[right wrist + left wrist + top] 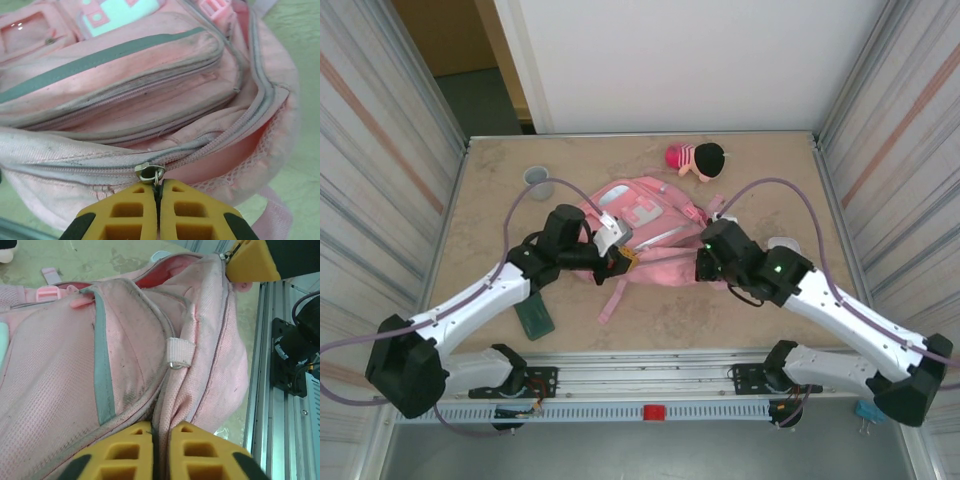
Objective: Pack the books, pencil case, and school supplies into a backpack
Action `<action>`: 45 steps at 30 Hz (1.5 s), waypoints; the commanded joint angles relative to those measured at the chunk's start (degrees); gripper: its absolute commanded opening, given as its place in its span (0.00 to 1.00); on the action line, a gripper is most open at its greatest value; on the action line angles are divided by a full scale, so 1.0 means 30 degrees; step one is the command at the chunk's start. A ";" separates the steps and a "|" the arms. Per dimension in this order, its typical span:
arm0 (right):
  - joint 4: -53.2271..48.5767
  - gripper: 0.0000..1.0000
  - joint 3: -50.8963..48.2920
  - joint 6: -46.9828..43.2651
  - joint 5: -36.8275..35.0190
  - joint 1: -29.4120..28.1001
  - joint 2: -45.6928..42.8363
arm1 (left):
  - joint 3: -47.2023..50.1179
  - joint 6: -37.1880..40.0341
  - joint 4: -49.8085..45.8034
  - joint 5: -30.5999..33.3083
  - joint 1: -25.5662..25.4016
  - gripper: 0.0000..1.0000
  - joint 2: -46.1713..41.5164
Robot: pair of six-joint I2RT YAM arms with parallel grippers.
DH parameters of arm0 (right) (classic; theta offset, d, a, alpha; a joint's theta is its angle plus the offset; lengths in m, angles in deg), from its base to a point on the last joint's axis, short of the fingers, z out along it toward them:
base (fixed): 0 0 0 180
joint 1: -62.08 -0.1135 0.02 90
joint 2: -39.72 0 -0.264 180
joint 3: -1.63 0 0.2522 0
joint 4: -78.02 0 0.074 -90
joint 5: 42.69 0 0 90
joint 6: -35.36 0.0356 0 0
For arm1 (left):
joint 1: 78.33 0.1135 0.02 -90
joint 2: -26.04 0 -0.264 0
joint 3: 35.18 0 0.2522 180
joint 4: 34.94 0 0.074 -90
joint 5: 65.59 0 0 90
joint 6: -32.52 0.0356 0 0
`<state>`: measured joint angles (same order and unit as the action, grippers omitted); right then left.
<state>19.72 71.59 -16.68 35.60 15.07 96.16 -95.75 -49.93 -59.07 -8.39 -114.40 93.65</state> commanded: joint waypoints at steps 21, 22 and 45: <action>0.4337 0.00 -0.2681 0.0901 0.2255 -0.4855 0.1127 | 0.6411 -1.6279 -0.0522 0.8647 0.3120 0.72 -0.6165; 0.4657 0.00 -0.2681 0.1091 0.2151 -0.5310 0.1411 | 0.6482 -1.6315 0.0081 0.8478 0.3175 0.72 -0.5532; 1.2082 0.00 0.0453 0.0622 0.4385 -0.7375 0.9263 | 0.3767 -1.7833 -0.3450 0.6041 0.5932 0.77 -0.7174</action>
<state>51.09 70.46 -13.78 45.44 -7.97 123.29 -86.50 -98.76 -59.82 12.73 -95.89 78.62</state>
